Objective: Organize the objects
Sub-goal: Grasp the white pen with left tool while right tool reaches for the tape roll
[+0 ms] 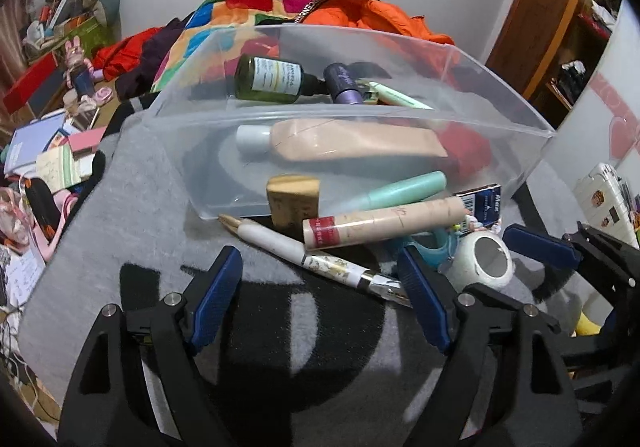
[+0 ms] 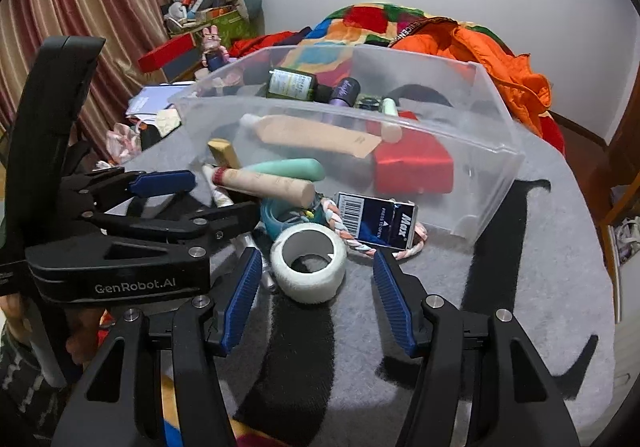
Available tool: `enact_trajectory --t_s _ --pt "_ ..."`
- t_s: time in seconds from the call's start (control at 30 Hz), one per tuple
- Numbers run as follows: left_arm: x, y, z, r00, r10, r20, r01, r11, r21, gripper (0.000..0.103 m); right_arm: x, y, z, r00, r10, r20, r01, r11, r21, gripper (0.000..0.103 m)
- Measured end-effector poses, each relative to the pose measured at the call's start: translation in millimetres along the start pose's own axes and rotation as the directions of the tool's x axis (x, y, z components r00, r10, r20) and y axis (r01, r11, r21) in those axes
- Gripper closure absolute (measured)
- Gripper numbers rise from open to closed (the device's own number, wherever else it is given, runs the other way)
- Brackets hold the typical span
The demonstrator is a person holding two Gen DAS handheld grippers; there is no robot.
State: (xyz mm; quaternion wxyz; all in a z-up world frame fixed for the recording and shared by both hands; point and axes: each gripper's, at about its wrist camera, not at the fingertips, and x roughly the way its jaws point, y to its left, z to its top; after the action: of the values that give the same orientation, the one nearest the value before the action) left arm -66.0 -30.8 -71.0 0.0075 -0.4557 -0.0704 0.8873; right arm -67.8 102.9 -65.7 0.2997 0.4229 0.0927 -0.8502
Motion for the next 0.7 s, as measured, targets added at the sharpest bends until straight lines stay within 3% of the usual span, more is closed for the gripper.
enact_trajectory --t_s 0.27,0.4,0.57,0.7 --pt "-21.5 21.2 -16.5 1.000 -0.027 0.015 0.028 0.999 -0.028 0.029 -7.9 -2.2 -2.7 1.000 0.020 0.020 -0.020 1.000 0.000 0.068" --pt "-36.0 41.0 -25.3 1.000 -0.027 -0.001 0.027 0.998 -0.064 0.037 -13.1 -1.9 -4.6 1.000 0.008 0.031 -0.008 1.000 -0.003 0.068" --pt "-39.6 49.6 -21.6 0.995 -0.100 0.007 0.100 0.985 -0.143 0.037 -9.5 -0.3 -3.2 1.000 0.005 0.022 -0.005 1.000 0.005 0.067" --pt "-30.9 29.3 -10.0 0.997 -0.074 0.016 0.075 0.989 -0.128 0.035 -5.1 -0.8 -2.6 1.000 0.013 0.005 -0.013 1.000 0.017 0.067"
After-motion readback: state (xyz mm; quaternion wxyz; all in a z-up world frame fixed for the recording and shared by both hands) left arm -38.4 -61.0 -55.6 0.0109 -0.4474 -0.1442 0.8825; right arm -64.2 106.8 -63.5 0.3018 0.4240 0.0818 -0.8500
